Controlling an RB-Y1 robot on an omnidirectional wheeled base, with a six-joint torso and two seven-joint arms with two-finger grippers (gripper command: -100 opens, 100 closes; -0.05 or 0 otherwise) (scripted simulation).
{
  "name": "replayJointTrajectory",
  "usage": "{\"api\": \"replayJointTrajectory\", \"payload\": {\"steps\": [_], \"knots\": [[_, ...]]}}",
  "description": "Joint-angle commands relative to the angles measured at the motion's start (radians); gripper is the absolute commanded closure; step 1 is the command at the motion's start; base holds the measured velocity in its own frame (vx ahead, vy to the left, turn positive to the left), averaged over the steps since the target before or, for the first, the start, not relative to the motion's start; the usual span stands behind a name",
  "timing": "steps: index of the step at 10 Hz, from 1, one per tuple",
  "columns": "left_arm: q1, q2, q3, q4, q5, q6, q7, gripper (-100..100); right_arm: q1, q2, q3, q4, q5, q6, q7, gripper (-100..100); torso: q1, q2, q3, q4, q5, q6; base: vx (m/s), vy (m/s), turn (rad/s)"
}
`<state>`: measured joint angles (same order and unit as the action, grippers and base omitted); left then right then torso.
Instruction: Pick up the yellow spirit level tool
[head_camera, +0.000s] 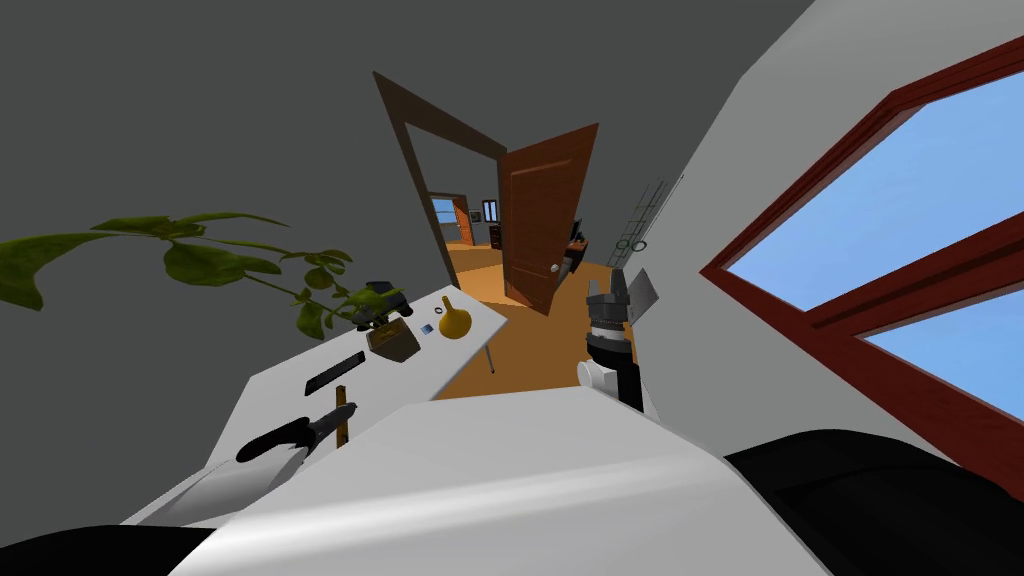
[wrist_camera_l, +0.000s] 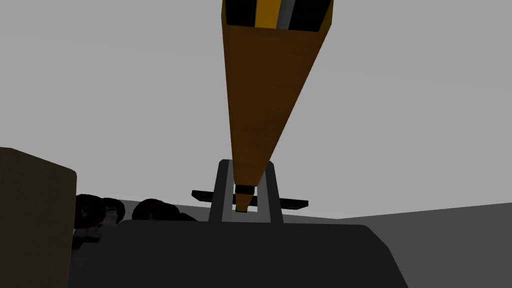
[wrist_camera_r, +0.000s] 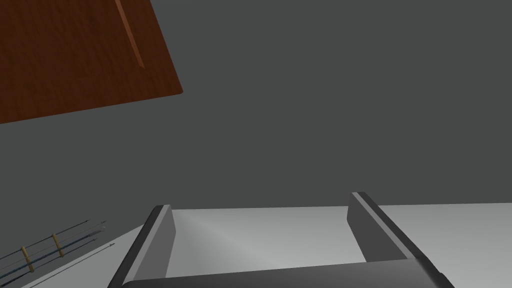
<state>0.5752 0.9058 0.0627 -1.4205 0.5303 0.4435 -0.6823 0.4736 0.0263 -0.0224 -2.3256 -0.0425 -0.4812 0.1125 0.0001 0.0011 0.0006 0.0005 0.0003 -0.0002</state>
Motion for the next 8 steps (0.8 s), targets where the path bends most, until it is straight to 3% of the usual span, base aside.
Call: {"api": "replayJointTrajectory", "payload": {"steps": [1,2,8], "knots": [[0.0,0.0,0.0,0.0,0.0,0.0,0.0,0,0.0,0.0,0.0,0.0,0.0,0.0,0.0,0,0.0,0.0,0.0,0.0,0.0,0.0,0.0,0.0,0.0],[-0.002,0.003,-0.005,-0.02,-0.021,0.021,0.031,100,0.0,0.0,0.0,0.0,0.0,0.0,0.0,0,0.0,0.0,0.0,0.0,0.0,0.0,-0.042,0.01,-0.059],[-0.007,0.019,-0.033,-0.106,-0.122,0.119,0.187,100,0.0,0.0,0.0,0.0,0.0,0.0,0.0,0,0.002,0.005,0.003,0.001,0.0,0.0,-0.07,0.033,-0.073]]}}
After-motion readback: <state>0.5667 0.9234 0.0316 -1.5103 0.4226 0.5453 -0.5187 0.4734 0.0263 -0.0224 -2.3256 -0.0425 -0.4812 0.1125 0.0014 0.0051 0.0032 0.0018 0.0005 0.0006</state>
